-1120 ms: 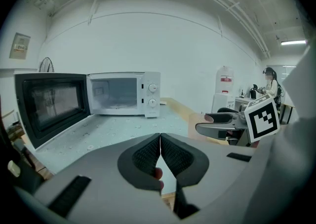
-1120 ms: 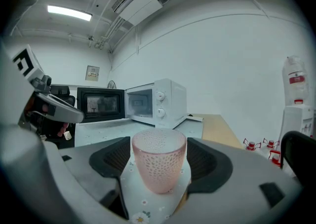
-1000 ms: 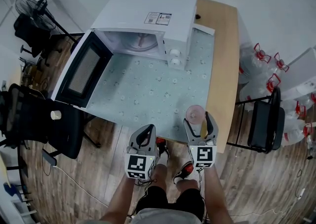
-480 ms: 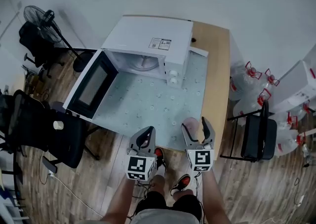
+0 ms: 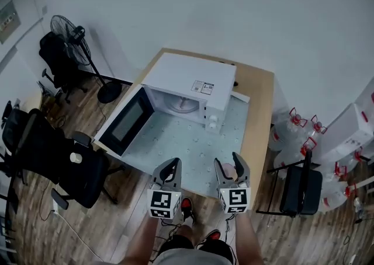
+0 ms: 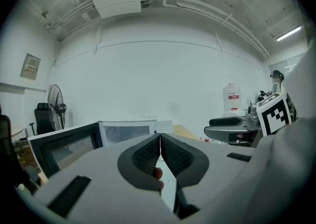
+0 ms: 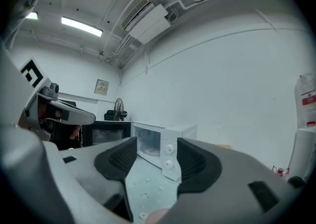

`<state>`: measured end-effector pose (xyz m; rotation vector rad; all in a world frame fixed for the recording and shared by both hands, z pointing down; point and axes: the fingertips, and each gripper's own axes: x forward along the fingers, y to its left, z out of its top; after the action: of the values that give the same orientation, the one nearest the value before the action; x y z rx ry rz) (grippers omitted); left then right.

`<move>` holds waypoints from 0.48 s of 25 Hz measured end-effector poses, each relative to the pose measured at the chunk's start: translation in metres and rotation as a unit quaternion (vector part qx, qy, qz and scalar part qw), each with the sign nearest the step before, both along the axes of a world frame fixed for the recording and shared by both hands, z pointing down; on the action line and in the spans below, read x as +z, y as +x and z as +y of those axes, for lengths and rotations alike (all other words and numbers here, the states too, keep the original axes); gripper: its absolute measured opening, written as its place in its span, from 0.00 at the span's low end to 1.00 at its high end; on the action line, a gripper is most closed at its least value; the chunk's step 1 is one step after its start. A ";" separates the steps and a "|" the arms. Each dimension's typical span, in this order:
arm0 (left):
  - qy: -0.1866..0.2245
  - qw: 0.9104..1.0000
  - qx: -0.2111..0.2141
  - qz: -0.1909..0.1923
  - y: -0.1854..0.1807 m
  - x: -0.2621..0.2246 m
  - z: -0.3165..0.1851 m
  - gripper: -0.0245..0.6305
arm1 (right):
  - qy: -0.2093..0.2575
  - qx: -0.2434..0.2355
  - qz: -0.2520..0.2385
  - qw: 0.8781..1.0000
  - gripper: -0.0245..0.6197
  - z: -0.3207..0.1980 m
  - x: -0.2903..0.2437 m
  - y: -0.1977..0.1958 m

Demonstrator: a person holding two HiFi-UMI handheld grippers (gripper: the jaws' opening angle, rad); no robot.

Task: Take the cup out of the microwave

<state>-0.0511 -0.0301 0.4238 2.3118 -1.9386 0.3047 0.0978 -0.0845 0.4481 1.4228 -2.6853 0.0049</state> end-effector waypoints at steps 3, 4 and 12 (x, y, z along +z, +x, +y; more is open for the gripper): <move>0.010 1.000 -0.017 -0.004 -0.013 -0.014 0.003 0.07 | 0.003 -0.020 -0.003 1.000 0.40 0.003 -0.013 -0.017; 0.012 1.000 -0.023 -0.005 -0.018 -0.018 0.004 0.07 | 0.004 -0.027 -0.003 1.000 0.39 0.004 -0.016 -0.023; 0.019 0.998 -0.053 -0.014 -0.043 -0.035 0.026 0.07 | 0.012 -0.072 -0.005 0.997 0.26 0.024 -0.033 -0.066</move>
<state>-0.0937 -0.0040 0.3886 2.2289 -2.0891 0.2944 0.0320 -0.0608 0.4150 1.2345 -2.7985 -0.0319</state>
